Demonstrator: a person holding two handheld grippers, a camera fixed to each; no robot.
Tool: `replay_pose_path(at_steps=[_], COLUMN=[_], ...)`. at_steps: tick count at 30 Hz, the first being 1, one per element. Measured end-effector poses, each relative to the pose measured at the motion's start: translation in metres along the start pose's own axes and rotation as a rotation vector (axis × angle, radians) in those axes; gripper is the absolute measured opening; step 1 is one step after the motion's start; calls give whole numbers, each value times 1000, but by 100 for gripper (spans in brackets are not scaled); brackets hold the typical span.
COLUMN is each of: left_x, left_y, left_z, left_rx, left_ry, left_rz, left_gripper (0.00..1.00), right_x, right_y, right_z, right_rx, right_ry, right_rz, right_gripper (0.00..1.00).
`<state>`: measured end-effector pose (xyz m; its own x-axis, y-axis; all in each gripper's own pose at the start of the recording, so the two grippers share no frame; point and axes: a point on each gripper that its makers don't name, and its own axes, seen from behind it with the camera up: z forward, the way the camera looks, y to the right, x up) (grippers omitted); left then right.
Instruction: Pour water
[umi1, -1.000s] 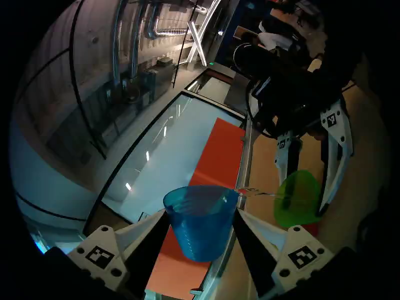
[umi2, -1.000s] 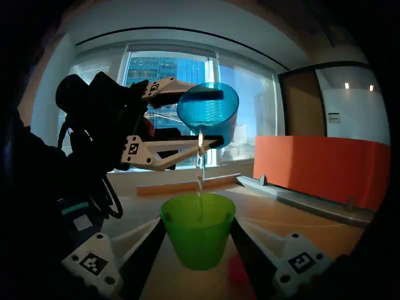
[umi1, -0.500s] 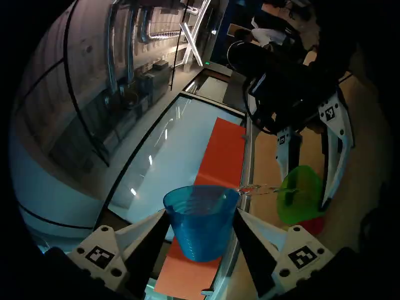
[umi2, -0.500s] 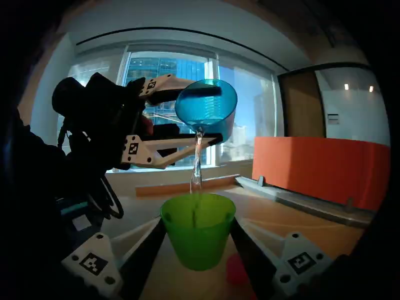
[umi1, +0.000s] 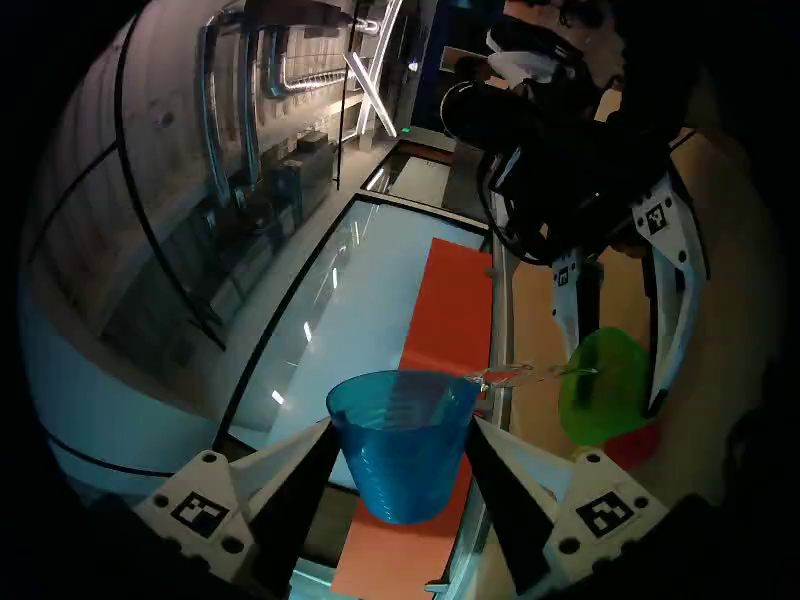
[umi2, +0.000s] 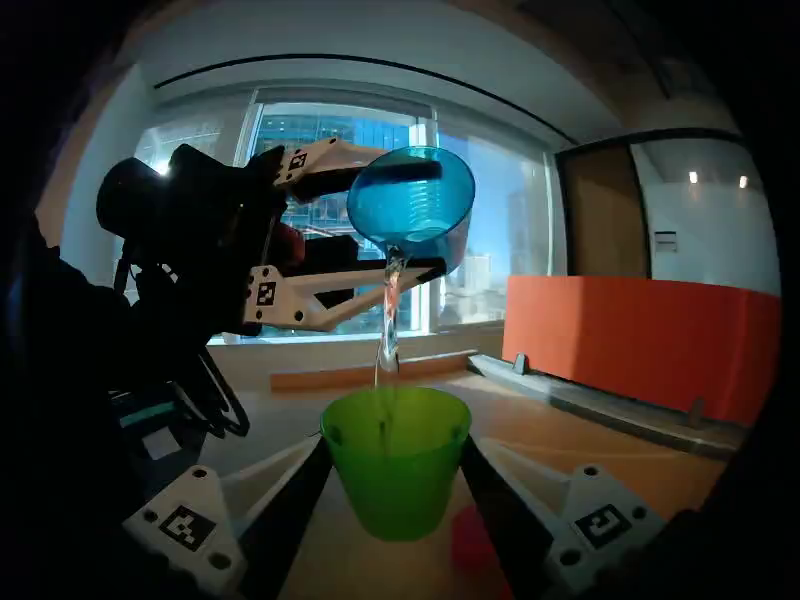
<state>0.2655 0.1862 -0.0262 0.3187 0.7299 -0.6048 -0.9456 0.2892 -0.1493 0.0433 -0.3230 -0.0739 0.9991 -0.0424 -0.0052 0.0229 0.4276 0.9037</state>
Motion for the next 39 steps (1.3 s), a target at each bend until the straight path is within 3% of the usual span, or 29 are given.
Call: replay_pose_path(at_steps=[39], left_x=[9], left_y=[-7], left_z=[-4], left_rx=[7], left_ry=[5], left_rz=[140], left_gripper=[84], right_x=[4], right_y=[-2], right_z=[-1], right_rx=[-5], right_ry=[12], right_rz=[-19], right_gripper=[88])
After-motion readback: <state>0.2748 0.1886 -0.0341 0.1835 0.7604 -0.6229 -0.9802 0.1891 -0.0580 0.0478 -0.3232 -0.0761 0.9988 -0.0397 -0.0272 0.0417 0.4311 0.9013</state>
